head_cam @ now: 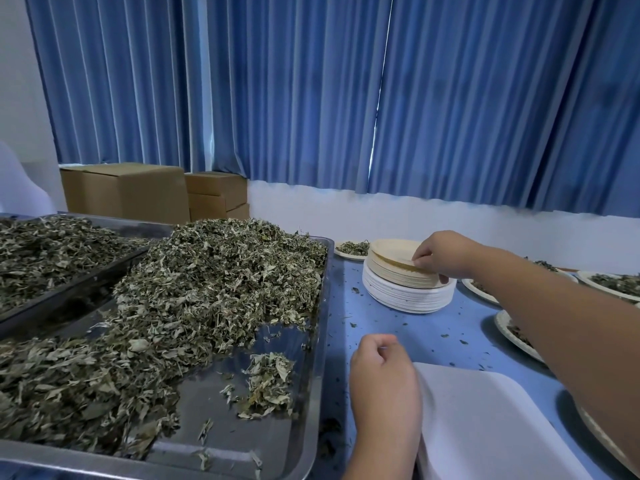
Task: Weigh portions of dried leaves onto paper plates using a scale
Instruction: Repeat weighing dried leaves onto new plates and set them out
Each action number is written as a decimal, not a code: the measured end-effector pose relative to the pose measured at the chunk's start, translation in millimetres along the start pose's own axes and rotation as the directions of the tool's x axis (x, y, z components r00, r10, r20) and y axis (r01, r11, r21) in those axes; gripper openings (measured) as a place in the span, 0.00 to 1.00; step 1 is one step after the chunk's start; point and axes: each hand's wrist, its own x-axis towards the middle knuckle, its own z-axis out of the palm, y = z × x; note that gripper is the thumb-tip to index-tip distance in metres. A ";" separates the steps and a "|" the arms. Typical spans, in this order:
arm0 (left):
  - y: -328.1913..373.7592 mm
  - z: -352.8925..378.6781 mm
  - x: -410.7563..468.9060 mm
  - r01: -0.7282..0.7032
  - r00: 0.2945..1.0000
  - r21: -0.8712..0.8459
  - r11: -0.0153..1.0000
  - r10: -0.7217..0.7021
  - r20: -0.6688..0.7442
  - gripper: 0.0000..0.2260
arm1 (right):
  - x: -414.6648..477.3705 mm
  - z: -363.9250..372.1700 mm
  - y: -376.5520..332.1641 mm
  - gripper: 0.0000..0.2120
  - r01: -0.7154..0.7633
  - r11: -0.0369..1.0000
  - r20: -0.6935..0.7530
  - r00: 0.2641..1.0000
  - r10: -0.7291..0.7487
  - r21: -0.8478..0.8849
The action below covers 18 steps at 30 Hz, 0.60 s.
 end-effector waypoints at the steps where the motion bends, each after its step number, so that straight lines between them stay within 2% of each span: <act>1: 0.1 -0.3 0.1 0.000 1.000 0.000 1.000 0.000 0.001 0.08 | -0.1 1.5 0.8 0.09 -0.007 1.000 -0.013 1.000 0.007 0.018; 4: -0.1 -0.6 0.4 -0.002 1.000 -0.004 1.000 0.002 0.003 0.08 | -1.5 5.2 4.1 0.09 -0.008 0.998 -0.089 0.996 0.014 0.069; 9: -0.5 -0.2 1.0 -0.004 1.000 -0.001 1.000 0.004 0.002 0.08 | -6.4 8.7 8.0 0.09 0.003 1.000 -0.212 0.977 0.001 0.014; 14: -1.8 0.1 2.6 -0.014 1.000 -0.001 1.000 0.014 -0.003 0.08 | -20.9 11.6 11.8 0.10 0.020 0.924 -0.344 0.931 0.122 0.383; 18: 0.3 -0.5 1.2 -0.027 1.000 -0.015 1.000 0.027 -0.003 0.07 | -49.0 16.2 15.7 0.08 0.056 0.747 -0.368 0.893 0.259 0.662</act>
